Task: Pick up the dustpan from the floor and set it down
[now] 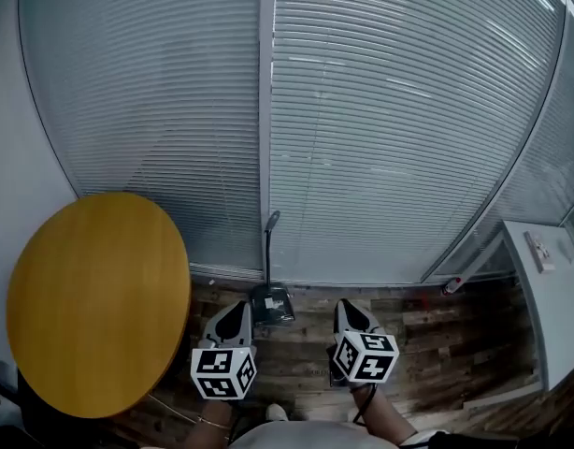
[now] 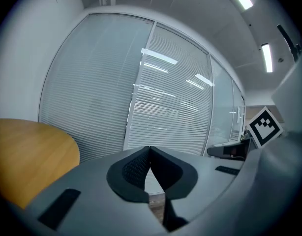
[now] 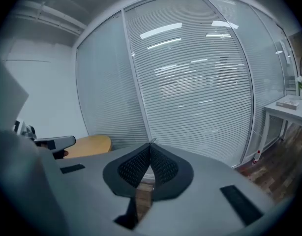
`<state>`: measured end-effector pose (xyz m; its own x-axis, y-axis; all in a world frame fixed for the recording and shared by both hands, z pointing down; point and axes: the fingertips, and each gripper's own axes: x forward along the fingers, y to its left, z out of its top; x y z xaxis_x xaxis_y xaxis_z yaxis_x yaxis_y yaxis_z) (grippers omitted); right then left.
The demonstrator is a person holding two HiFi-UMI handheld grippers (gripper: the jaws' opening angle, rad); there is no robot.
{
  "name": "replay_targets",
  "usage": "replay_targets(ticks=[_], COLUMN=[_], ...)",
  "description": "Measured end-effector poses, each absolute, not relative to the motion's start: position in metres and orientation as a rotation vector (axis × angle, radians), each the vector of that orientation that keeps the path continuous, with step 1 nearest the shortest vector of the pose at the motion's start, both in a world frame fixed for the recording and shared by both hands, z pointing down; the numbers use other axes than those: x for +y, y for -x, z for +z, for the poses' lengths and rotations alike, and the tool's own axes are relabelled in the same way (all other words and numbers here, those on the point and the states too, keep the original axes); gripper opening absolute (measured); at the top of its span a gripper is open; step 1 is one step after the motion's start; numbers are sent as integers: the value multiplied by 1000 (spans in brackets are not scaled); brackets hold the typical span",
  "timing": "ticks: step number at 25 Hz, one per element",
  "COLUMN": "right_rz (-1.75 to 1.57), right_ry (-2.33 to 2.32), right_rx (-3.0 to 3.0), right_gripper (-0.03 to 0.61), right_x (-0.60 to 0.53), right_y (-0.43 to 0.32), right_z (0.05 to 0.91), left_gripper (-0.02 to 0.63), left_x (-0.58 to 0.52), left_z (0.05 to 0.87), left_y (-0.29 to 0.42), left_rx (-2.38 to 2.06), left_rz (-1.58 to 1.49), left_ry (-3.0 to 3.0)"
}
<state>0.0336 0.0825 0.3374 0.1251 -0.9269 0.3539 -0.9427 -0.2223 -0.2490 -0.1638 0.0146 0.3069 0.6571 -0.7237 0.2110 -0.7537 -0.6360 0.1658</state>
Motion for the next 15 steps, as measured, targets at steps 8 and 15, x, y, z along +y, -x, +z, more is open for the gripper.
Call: replay_targets(ticks=[8, 15], right_rz=[699, 674], right_ry=[-2262, -2150], right_rx=[-1933, -2025], right_gripper=[32, 32], right_x=[35, -39], right_y=[-35, -47], right_z=[352, 364], left_gripper=[18, 18], left_x=[-25, -73], left_z=[329, 348], left_y=[169, 161], left_rx=[-1233, -1355], left_rz=[182, 144], left_ry=[-2561, -2478])
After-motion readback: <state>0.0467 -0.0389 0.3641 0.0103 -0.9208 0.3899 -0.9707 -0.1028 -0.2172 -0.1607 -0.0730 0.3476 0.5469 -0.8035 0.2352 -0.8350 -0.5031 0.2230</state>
